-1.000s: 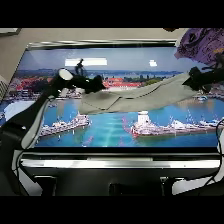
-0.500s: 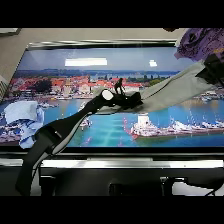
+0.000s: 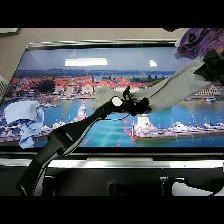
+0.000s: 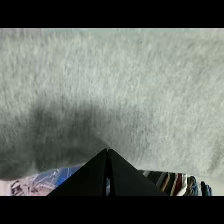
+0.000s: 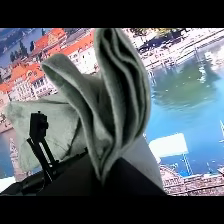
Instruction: Fold the clothes and pants, and hang the long-sleeved shirts on hangers.
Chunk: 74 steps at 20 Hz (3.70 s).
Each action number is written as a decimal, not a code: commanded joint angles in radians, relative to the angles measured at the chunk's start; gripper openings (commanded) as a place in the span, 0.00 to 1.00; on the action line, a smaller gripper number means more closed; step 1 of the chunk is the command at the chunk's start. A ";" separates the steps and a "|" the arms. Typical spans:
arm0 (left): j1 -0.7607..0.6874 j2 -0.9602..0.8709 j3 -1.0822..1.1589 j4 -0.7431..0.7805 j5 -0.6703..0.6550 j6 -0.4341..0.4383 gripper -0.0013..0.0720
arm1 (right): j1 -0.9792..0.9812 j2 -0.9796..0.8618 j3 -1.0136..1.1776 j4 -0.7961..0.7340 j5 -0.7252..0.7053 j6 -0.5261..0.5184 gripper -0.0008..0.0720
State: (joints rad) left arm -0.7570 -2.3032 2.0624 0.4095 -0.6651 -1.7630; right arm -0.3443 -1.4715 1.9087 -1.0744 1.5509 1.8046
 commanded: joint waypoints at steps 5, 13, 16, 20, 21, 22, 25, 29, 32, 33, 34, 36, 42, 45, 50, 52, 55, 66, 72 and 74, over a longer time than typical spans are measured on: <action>0.084 0.032 0.004 -0.025 -0.221 0.116 0.04 | 0.084 -0.003 0.000 -0.005 -0.073 0.029 0.06; 0.457 0.333 0.004 0.386 -0.543 0.069 0.04 | 0.332 -0.089 0.000 -0.012 -0.200 0.121 0.06; 0.604 0.454 0.004 0.558 -0.661 0.060 0.04 | 0.453 -0.144 0.000 -0.012 -0.272 0.155 0.06; 0.752 0.551 0.004 0.586 -0.690 0.060 0.04 | 0.592 -0.235 0.000 -0.011 -0.349 0.201 0.06; 0.774 0.565 0.004 0.586 -0.693 0.060 0.04 | 0.624 -0.257 0.000 -0.011 -0.367 0.214 0.06; 0.795 0.575 0.004 0.586 -0.703 0.060 0.04 | 0.652 -0.276 0.000 -0.011 -0.384 0.229 0.06; 0.823 0.580 0.003 0.586 -0.729 0.049 0.04 | 0.720 -0.332 0.000 -0.011 -0.454 0.241 0.06; 0.817 0.581 -0.023 0.586 -0.731 0.050 0.04 | 0.766 -0.390 0.000 0.018 -0.503 0.257 0.06; 0.810 0.581 -0.033 0.586 -0.730 0.050 0.04 | 0.787 -0.417 0.000 0.024 -0.507 0.257 0.06; 0.809 0.581 -0.033 0.586 -0.730 0.052 0.04 | 0.787 -0.426 0.000 0.023 -0.509 0.257 0.06; 0.809 0.581 -0.033 0.586 -0.730 0.052 0.04 | 0.787 -0.436 0.000 0.025 -0.513 0.257 0.06; 0.809 0.581 -0.033 0.586 -0.730 0.053 0.04 | 0.787 -0.453 0.000 0.039 -0.515 0.257 0.06; 0.801 0.581 -0.033 0.586 -0.729 0.053 0.04 | 0.787 -0.463 0.000 0.121 -0.644 0.213 0.50; 0.793 0.580 -0.033 0.586 -0.728 0.053 0.04 | 0.783 -0.458 0.001 0.233 -0.704 0.127 0.52; 0.787 0.581 -0.033 0.586 -0.723 0.053 0.04 | 0.609 -0.374 0.000 0.239 -0.538 0.032 0.58; 0.787 0.581 -0.033 0.586 -0.723 0.061 0.04 | 0.459 -0.349 0.000 0.240 -0.389 -0.040 0.67; 0.787 0.581 -0.033 0.586 -0.723 0.061 0.04 | 0.241 -0.349 -0.037 0.237 -0.226 -0.147 0.67; 0.787 0.581 -0.033 0.586 -0.723 0.060 0.05 | 0.169 -0.478 -0.335 0.366 -0.222 -0.414 0.68; 0.787 0.581 -0.033 0.586 -0.723 0.061 0.05 | 0.245 -0.521 -0.334 0.385 -0.311 -0.431 0.66; 0.787 0.580 -0.033 0.586 -0.722 0.061 0.05 | 0.258 -0.521 -0.334 0.386 -0.334 -0.428 0.55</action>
State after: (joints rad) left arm 0.0303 -1.7233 2.0300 0.9955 -1.3876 -1.7027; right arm -0.1097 -1.9831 1.5768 -0.6930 1.2636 1.3830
